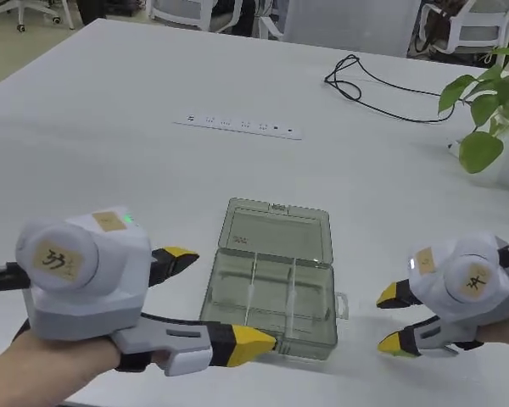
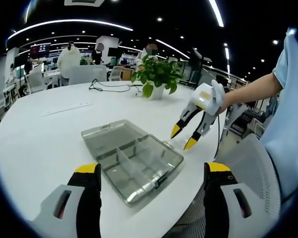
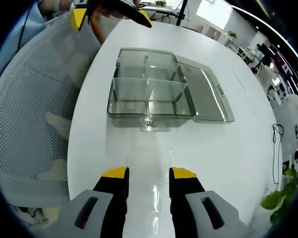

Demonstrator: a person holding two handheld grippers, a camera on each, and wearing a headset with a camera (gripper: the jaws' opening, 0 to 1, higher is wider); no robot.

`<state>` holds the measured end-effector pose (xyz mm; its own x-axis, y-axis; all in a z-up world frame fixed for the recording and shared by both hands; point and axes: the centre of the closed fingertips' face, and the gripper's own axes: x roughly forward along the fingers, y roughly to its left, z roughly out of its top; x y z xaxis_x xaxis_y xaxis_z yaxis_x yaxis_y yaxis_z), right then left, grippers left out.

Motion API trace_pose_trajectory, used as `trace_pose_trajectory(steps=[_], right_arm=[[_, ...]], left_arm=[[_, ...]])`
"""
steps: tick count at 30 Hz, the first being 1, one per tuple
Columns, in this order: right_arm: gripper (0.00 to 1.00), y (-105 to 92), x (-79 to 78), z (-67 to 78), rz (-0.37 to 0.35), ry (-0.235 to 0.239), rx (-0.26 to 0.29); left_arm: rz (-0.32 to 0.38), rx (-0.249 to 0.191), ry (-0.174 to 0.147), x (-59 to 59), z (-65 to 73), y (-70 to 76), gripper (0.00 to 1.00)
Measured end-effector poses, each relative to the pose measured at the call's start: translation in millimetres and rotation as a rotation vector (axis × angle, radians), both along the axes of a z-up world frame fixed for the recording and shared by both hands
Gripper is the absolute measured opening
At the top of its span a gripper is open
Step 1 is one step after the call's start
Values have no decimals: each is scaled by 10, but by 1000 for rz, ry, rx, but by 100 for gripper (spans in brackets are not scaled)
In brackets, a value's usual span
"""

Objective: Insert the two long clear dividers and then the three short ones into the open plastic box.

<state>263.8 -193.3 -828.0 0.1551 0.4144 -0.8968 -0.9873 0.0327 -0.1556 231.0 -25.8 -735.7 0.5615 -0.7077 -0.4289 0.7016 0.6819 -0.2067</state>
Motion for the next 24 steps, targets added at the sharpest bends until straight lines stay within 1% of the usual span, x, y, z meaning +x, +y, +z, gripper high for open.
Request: trace_pose_trajectory(steps=[1,4,5,6,7,9,10,12,13,14,15,16,17,18,19,20,21,22,23,24], right_arm=[[33,8,20,36,3,-23,9],[33,20,39,124,10,-61,18],[33,25,28,159,12,-66,20],[33,37,28,189,14,-75,25],[33,61,53,230,23,-103,35],[33,85,34,298,27,-112,44],[33,123,51,364,30,-138,63],[33,155,38,431,33,-146,72],[33,197,55,501,39,-174,88],[33,211,41,530,44,-176,88],[33,234,29,564,51,-182,92],[33,283,46,625,63,-213,113],[33,310,20,674,70,-220,114],[33,352,0,723,83,-231,121],[33,397,13,776,94,-258,136],[33,408,-12,795,96,-253,133],[33,457,-26,848,109,-267,146],[33,496,-23,894,118,-287,160],[33,525,-44,929,115,-284,162],[33,561,-57,963,120,-286,175]], left_arm=[[1,-9,2,10,9,-18,86],[8,-40,22,29,25,-72,84],[8,-52,33,35,26,-98,83],[7,-54,38,42,23,-114,82],[7,-60,42,49,25,-132,81],[1,-74,60,50,24,-191,79],[-1,-82,68,57,27,-225,79],[-8,-99,77,68,44,-282,76],[-7,-107,89,86,45,-315,74],[-8,-117,97,96,50,-344,71],[-8,-127,117,106,49,-380,68],[-9,-135,118,112,58,-397,66],[-3,-160,129,138,84,-442,63],[-1,-171,138,151,94,-467,61],[-1,-200,150,171,127,-518,59],[-5,-204,155,180,135,-541,56],[-7,-221,163,197,159,-586,53],[-8,-229,168,210,170,-614,51],[-8,-233,184,223,166,-650,49],[-11,-241,190,229,171,-679,47]])
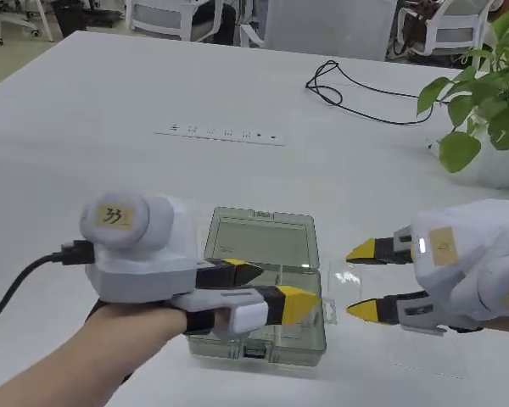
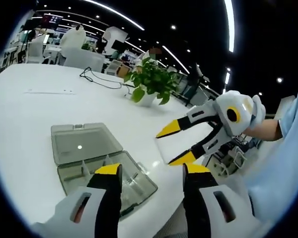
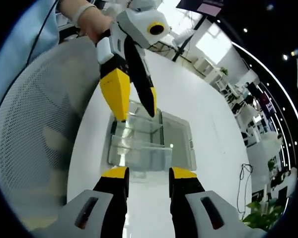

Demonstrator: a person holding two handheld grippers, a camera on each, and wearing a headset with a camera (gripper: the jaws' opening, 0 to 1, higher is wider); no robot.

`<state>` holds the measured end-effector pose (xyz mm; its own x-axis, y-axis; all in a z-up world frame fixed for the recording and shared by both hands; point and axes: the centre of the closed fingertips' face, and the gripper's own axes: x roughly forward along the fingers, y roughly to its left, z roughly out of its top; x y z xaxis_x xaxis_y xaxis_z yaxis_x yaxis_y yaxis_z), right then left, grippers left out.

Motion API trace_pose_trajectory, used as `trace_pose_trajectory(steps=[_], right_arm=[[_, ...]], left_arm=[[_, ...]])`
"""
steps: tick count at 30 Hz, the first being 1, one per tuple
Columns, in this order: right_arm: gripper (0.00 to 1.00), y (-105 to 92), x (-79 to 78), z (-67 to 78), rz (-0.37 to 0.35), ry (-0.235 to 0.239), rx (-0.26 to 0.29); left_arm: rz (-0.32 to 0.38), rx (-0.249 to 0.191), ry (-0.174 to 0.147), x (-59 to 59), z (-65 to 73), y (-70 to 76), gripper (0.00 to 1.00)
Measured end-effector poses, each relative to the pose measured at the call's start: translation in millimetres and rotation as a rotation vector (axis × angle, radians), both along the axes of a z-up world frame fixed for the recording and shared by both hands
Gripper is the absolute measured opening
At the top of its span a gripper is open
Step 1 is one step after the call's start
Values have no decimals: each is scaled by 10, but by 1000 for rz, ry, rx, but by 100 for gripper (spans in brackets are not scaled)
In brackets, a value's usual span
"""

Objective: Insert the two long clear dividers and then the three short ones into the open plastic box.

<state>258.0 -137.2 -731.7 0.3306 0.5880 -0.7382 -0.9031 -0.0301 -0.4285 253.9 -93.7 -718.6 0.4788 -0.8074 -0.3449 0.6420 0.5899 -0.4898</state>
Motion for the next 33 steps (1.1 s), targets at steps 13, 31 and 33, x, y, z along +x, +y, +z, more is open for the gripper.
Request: trace_pose_trajectory(steps=[13,31,33], right_arm=[[33,287,-152,171,127,-101,-2],[33,318,-244,187,193,-186,-45],[33,318,-251,190,196,-189,-45]], left_arm=[[-6,-83,70,-39,31,-145,15],[-9,-168,144,-172,36,-202,0],[-11,-167,145,-176,38,-201,0]])
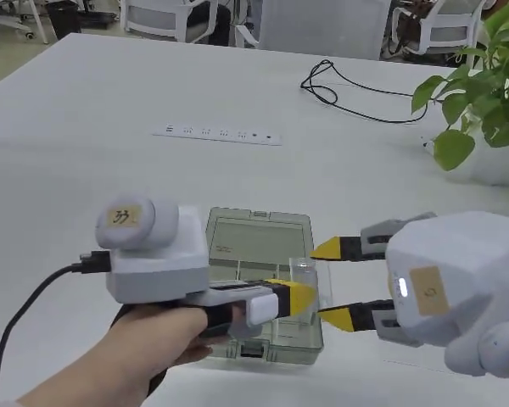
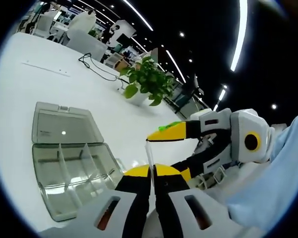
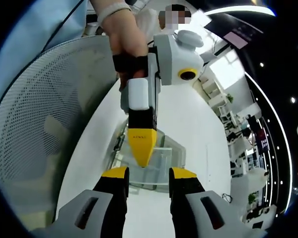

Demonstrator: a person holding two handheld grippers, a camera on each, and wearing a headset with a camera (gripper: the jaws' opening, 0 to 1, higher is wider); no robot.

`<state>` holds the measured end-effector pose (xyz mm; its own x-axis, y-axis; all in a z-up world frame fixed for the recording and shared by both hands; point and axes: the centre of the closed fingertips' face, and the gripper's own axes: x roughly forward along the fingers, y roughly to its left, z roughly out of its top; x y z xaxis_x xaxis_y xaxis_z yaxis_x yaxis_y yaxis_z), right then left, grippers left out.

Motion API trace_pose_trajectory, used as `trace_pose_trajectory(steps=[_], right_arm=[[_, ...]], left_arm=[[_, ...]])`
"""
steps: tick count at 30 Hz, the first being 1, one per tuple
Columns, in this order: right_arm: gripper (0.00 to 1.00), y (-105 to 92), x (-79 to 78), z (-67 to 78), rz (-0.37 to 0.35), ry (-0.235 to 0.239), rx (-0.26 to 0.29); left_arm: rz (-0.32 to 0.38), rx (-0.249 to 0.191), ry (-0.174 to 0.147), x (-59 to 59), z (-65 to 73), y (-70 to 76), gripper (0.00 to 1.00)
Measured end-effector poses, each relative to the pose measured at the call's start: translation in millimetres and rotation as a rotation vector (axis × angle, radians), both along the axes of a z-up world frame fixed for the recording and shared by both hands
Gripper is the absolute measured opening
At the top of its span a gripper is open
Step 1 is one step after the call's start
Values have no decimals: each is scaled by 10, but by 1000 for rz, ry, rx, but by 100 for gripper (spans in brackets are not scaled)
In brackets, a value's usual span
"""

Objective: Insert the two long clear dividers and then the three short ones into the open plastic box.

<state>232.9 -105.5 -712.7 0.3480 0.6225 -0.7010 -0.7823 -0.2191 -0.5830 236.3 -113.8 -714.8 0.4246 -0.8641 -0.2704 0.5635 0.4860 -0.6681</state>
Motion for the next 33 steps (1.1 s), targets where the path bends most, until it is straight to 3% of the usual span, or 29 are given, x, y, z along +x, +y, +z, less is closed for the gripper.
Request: trace_pose_trajectory(steps=[7,9,11,13,17,21,23,25,28,29,33], right_arm=[[32,22,-23,40,25,-13,6],[37,44,-15,59,18,-13,20],[41,51,-30,57,6,21,31],[43,46,-18,80,4,25,38],[43,44,-2,165,-37,101,94],[43,25,-36,193,-59,217,133],[43,27,-12,244,-73,242,159],[43,35,-23,283,-92,297,185],[41,44,-38,322,-91,344,197],[41,53,-69,321,-89,395,209],[37,67,-82,368,-100,474,231]], left_arm=[[4,9,0,-6,-23,16,0],[7,-4,7,-5,-14,20,0],[9,7,-6,4,-11,28,0],[7,11,-10,6,-18,43,0],[-13,41,-37,-12,-51,91,0],[-59,79,-97,-69,-71,136,0],[-90,95,-130,-103,-69,146,0],[-118,94,-157,-141,-45,140,0],[-168,113,-220,-184,-23,139,0],[-189,123,-240,-207,-20,138,0],[-269,172,-312,-297,-32,127,0]])
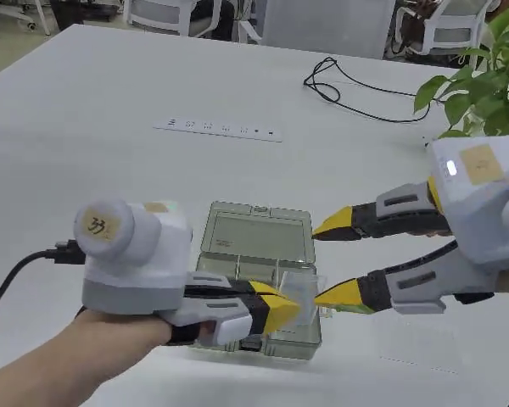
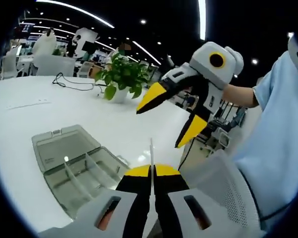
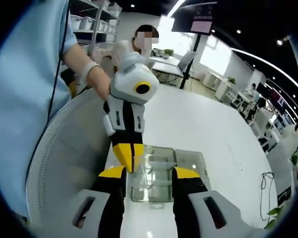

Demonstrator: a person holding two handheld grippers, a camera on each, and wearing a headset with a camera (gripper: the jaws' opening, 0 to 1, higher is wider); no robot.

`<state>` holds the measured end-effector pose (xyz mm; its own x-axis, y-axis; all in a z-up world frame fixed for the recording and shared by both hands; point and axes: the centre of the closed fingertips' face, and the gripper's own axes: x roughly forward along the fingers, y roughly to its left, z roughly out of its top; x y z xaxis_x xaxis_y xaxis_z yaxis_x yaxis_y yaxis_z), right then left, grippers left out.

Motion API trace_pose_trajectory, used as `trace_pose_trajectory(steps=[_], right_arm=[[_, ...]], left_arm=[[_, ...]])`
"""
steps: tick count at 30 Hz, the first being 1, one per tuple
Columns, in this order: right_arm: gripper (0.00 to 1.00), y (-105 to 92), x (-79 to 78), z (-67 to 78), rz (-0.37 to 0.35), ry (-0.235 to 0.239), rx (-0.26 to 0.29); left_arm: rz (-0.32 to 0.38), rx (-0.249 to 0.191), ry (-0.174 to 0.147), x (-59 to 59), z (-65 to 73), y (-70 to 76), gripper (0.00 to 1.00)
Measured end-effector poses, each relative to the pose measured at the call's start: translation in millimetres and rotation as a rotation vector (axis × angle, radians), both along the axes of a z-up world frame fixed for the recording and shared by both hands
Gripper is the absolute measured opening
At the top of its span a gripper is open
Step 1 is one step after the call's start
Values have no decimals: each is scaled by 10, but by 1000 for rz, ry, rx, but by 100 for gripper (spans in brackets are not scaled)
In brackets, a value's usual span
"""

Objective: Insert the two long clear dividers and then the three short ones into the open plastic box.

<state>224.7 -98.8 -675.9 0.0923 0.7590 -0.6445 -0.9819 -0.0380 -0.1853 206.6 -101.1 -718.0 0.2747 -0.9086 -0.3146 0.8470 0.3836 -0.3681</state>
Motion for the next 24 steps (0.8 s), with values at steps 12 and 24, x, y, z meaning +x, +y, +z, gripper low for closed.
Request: trace_pose_trajectory(steps=[12,24], right_arm=[[24,21,-221,-118,104,146,-99],[9,-3,-329,-258,184,212,-194]], left_arm=[[-129,89,-145,-117,-25,-35,0],[-188,115,-214,-140,-18,-51,0]])
